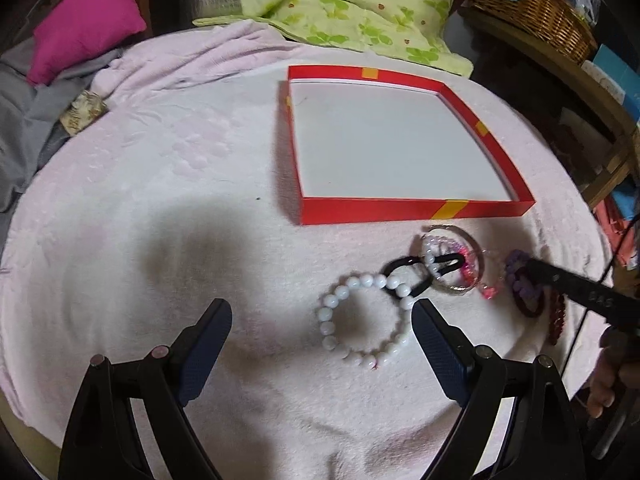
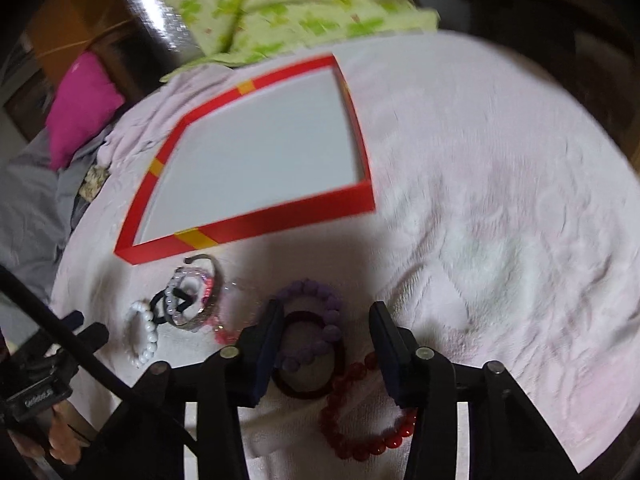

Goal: Organize jewelry
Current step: 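Grasp the white bead bracelet with the left gripper while the right gripper grasps the purple bead bracelet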

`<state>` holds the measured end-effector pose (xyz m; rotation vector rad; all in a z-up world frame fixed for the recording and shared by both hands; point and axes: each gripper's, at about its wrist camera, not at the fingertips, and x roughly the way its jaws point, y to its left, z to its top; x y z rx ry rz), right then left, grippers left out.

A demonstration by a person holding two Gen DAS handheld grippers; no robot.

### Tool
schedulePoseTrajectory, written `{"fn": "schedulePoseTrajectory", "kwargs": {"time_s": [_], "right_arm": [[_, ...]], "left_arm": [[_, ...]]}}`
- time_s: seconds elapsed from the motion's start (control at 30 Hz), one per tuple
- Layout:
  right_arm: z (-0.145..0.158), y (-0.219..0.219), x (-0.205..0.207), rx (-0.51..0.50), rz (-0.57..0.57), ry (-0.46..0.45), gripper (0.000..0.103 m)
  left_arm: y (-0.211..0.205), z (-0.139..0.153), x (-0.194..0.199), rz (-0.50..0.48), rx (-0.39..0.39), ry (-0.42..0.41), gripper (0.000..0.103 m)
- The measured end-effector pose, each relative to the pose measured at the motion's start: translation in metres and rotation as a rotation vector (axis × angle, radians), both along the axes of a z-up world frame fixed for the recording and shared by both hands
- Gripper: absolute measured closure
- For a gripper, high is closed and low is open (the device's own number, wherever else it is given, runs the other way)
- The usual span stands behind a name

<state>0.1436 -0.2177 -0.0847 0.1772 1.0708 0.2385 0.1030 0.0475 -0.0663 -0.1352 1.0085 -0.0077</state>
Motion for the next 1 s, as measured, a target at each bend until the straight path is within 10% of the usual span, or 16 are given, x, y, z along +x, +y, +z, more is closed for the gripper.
{"fn": "schedulePoseTrajectory", "kwargs": {"time_s": [0.17, 0.57, 0.93, 1.0], "right_arm": [[-0.005, 0.003, -0.002, -0.014, 0.002, 0.012, 0.087], [0.012, 0.005, -0.012, -0.017, 0.024, -0.069, 0.090], [0.027, 0.000, -0.013, 0.099, -0.013, -0.111, 0.090], [0.028, 0.001, -0.014, 0.134, -0.003, -0.114, 0.090]], "left_arm": [[-0.014, 0.003, 0.010, -0.054, -0.028, -0.023, 0.012], [-0.018, -0.012, 0.010, -0.111, 0.075, 0.028, 0.013], [0.003, -0.017, -0.006, -0.124, -0.003, 0.044, 0.014], [0.002, -0.017, -0.004, -0.141, -0.020, 0.038, 0.028]]}}
